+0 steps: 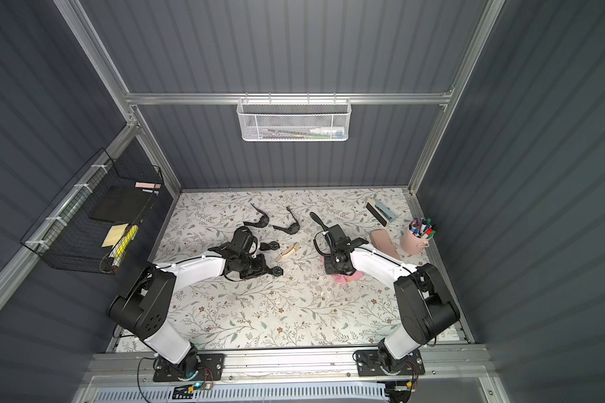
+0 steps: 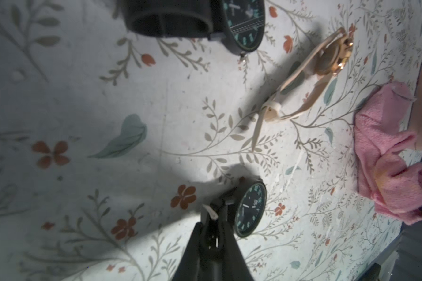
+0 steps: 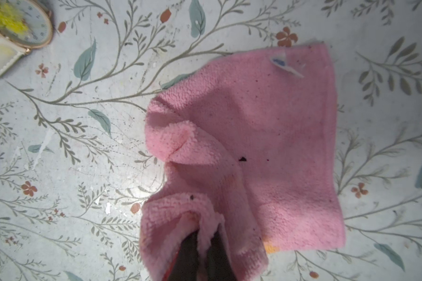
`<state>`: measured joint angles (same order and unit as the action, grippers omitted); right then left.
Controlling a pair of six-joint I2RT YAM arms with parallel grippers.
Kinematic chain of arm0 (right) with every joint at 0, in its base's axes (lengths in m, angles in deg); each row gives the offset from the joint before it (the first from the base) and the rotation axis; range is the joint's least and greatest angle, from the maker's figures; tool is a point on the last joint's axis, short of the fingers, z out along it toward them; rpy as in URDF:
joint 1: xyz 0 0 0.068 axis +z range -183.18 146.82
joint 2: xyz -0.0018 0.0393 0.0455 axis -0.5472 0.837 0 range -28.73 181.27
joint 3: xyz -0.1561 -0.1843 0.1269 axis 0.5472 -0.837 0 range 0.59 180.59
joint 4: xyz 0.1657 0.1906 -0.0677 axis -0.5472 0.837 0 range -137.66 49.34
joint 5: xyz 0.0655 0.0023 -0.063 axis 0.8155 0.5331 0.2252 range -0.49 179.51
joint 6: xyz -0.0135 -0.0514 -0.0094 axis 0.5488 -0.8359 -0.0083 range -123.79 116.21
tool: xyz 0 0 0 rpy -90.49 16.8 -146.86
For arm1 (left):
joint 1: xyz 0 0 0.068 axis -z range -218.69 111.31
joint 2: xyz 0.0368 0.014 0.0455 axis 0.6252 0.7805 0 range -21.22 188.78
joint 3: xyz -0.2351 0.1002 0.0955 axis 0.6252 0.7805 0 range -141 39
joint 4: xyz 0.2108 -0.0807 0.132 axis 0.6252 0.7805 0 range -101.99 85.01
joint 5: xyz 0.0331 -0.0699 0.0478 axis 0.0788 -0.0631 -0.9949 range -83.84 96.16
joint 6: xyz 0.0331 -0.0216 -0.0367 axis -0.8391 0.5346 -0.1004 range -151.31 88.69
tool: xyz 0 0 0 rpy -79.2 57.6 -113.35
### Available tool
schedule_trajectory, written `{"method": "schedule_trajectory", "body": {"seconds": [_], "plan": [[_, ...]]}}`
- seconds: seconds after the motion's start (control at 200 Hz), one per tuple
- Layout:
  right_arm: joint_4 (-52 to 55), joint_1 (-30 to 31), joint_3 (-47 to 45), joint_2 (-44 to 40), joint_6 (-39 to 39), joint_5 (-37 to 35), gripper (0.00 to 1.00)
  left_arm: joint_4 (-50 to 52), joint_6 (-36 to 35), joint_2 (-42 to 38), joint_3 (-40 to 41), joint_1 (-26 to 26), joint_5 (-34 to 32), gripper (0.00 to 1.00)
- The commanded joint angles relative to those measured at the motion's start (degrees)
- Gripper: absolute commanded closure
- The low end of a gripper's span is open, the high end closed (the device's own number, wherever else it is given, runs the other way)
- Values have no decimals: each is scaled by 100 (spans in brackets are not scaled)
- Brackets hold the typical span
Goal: Wipe the watch dial
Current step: Place the watch at the center of the board, then place the cleaning item at the center of the board.
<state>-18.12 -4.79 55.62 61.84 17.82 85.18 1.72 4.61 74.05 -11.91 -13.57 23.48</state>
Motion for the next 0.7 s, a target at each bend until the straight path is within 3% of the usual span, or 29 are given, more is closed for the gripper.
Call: {"method": "schedule_trajectory", "body": {"seconds": [0.0,0.085,0.205,0.36,0.435,0.695], "plan": [[-182,-18,26,122,89,-58,100,388,-398,98,64,-193,-24,84],[-209,-17,39,174,94,6,100,438,-423,71,34,-238,-76,83],[-220,-17,76,244,36,45,98,650,-506,98,-133,-238,-215,74],[-136,-25,96,236,-79,-135,87,784,-455,-208,-235,-236,-410,46],[-92,-26,87,179,-121,-186,82,956,-430,-309,-322,-236,-582,38],[317,-33,96,-302,-294,-255,56,1125,-183,-687,-539,-227,-845,31]]}}
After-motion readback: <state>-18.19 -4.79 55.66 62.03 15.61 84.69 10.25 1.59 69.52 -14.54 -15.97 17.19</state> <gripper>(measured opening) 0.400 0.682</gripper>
